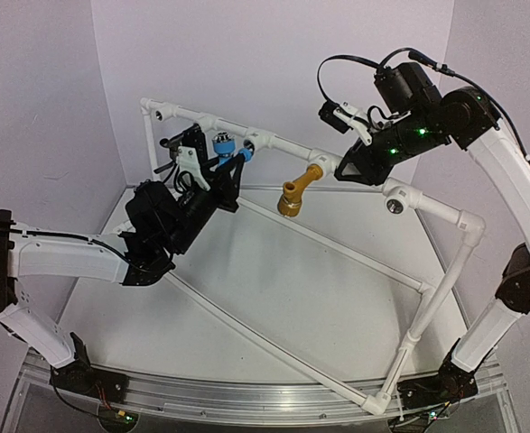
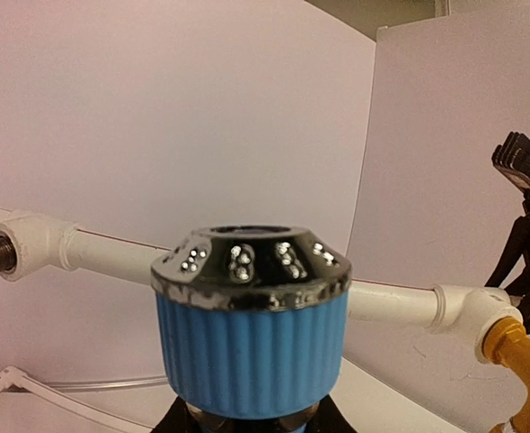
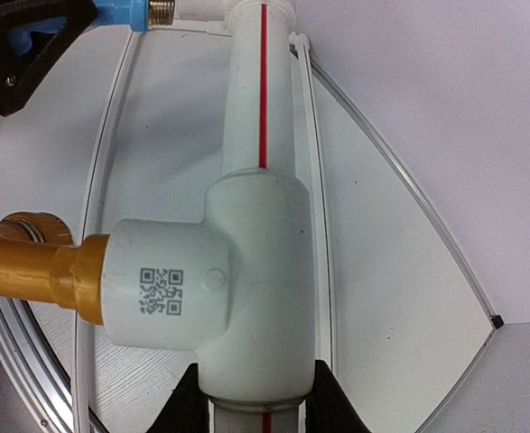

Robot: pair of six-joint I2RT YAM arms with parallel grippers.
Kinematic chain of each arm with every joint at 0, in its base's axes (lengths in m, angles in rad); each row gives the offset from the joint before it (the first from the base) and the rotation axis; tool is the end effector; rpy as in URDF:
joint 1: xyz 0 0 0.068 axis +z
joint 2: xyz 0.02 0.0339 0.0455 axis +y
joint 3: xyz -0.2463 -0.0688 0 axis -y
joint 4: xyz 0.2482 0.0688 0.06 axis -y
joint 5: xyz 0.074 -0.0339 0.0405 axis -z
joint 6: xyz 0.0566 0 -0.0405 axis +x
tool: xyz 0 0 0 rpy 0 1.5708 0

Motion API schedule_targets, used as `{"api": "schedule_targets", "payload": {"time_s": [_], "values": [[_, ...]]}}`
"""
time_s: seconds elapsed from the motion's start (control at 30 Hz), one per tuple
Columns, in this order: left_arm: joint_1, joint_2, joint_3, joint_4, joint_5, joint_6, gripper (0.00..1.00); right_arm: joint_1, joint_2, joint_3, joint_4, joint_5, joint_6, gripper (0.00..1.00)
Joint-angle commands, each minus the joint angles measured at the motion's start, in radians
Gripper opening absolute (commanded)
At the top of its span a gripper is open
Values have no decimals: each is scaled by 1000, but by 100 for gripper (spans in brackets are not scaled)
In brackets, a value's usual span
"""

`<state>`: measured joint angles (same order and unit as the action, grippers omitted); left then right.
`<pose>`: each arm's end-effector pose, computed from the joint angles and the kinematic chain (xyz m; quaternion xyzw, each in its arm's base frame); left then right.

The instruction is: Install the water faucets

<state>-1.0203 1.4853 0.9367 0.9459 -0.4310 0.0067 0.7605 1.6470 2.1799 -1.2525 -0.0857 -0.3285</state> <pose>0.2073 -0.2925 0.3292 0.1106 0.5586 -0.2913 0.7687 0.2286 0.2242 0.4509 -0.4865 0.7692 0.1265 0.3945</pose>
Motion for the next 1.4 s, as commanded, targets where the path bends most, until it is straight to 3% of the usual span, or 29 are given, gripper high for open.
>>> {"api": "schedule_targets", "payload": {"time_s": [0.0, 0.6, 0.93, 1.37], "values": [[2, -11, 54, 93, -33, 50, 0, 17, 14, -15, 19, -98, -4, 0], [38, 36, 67, 88, 1, 2, 0, 17, 16, -5, 16, -110, -20, 0], [45, 56, 114, 61, 86, -50, 0, 17, 18, -8, 13, -114, -29, 0], [35, 50, 89, 75, 95, -9, 0, 17, 10, -12, 15, -106, -21, 0]]}}
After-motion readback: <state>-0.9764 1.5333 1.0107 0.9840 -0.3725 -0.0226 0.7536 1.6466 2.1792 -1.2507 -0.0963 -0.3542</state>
